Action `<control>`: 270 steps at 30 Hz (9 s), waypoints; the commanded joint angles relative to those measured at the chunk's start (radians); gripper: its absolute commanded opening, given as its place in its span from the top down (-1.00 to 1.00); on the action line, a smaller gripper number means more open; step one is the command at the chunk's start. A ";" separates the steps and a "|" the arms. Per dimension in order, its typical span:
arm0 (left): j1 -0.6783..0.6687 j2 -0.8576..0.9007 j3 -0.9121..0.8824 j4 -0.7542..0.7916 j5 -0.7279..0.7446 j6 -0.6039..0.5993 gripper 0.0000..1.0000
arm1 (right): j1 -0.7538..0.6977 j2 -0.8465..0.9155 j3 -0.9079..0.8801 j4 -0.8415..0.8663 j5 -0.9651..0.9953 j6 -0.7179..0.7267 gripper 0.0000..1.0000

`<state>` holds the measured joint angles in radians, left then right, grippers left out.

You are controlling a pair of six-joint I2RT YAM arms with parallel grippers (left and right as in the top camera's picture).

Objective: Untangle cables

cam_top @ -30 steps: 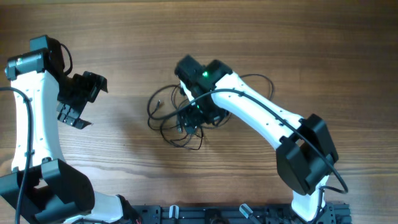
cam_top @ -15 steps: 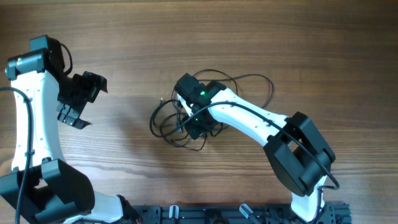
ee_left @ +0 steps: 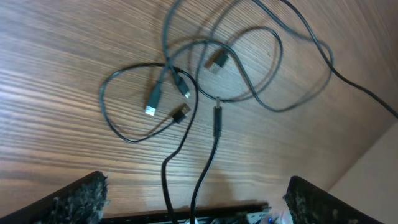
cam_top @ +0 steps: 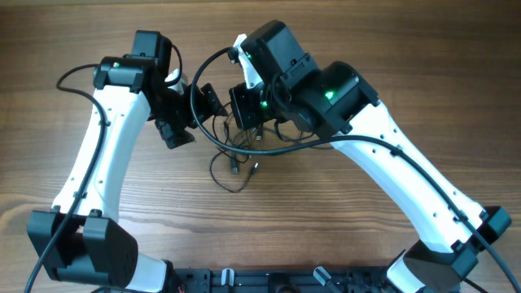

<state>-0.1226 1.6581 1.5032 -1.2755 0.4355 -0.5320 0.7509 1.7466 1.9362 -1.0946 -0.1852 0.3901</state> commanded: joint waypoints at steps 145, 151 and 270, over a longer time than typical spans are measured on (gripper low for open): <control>0.159 -0.251 0.643 0.109 -0.486 -0.700 0.86 | -0.095 0.061 0.226 0.265 -0.241 0.042 0.91; 0.159 -0.126 0.643 -0.254 -0.461 -0.604 -0.10 | -0.225 -0.193 0.226 0.446 -0.120 0.455 0.91; 0.642 0.698 0.739 0.644 -0.660 0.381 -1.00 | -0.135 -0.037 -0.080 -0.409 0.192 0.500 -0.93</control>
<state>0.5175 2.3505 2.2559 -0.6056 -0.2134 -0.0864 0.6125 1.7023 1.8591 -1.5070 -0.0177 0.9096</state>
